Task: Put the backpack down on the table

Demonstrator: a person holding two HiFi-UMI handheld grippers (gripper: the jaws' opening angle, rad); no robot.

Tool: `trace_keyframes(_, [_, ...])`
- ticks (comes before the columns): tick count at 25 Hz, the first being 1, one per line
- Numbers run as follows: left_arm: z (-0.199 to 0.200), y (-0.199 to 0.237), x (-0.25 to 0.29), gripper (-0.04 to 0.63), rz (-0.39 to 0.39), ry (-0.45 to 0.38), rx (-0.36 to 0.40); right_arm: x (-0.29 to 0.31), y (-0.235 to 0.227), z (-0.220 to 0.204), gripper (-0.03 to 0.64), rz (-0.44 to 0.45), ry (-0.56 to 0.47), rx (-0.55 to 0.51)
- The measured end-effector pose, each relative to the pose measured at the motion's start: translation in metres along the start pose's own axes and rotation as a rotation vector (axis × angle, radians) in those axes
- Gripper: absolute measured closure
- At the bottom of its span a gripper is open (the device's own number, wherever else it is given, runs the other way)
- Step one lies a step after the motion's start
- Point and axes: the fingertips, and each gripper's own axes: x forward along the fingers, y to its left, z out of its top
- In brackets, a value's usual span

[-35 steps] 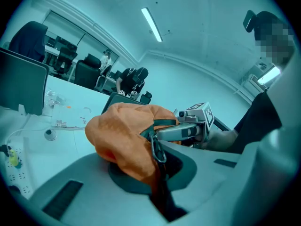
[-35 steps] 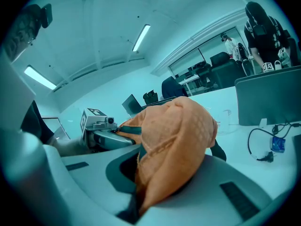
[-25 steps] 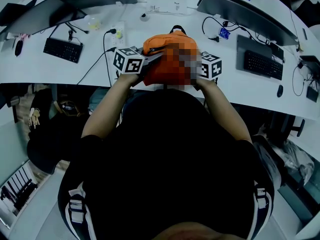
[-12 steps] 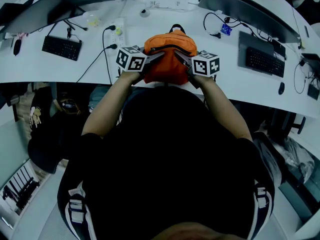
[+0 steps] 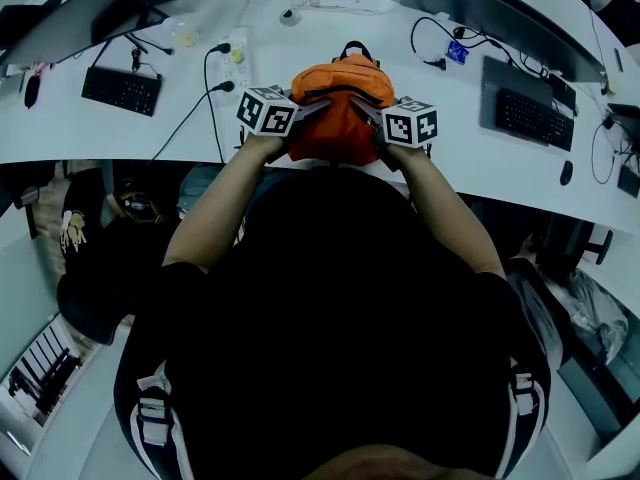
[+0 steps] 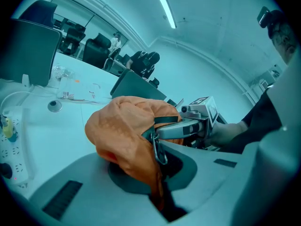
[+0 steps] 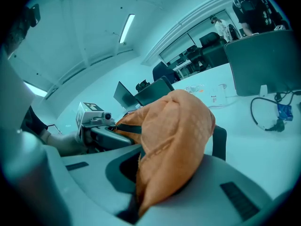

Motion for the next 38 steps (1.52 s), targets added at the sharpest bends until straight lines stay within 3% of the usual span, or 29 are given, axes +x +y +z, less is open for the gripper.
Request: trace_keyframes(38, [-0.016,0.085,0.04,0.563,0.03,0.095,-0.083,0.054,-0.067,-0.015,0.591,-0.076,0.088,0.062])
